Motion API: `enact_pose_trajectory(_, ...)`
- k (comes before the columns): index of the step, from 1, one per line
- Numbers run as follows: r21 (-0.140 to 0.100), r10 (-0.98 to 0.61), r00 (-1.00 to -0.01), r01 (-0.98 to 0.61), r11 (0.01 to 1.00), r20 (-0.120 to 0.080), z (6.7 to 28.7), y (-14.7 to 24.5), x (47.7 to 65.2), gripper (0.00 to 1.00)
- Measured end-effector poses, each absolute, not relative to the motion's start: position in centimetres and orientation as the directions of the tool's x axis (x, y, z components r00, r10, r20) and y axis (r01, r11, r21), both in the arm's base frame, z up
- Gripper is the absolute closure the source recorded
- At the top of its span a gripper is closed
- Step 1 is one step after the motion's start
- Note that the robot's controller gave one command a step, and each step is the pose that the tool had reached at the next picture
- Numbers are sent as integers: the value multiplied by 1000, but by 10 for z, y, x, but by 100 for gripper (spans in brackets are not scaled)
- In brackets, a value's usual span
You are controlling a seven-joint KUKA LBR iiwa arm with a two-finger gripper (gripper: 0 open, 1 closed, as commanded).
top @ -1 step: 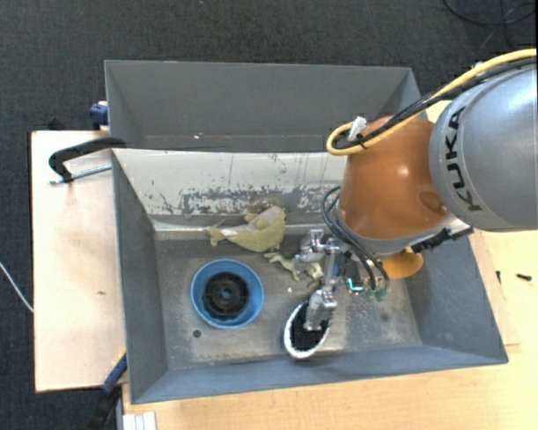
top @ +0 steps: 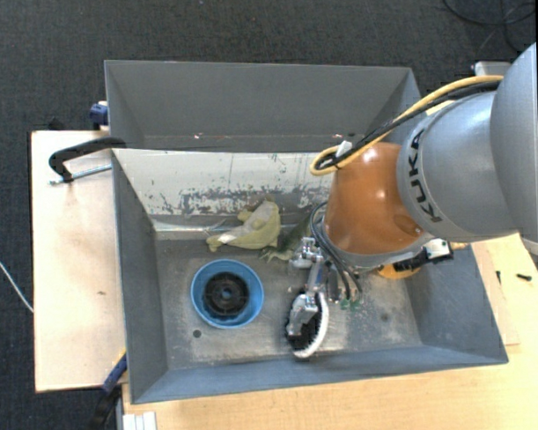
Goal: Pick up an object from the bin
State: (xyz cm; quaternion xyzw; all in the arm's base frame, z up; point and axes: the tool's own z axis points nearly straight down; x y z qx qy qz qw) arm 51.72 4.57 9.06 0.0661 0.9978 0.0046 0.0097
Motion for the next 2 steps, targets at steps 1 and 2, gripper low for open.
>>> enact_pose_trajectory(1,5,257,-966,257,967,-9,73,129,502,0)
enact_pose_trajectory(2,2,260,-965,260,965,-10,74,125,503,100)
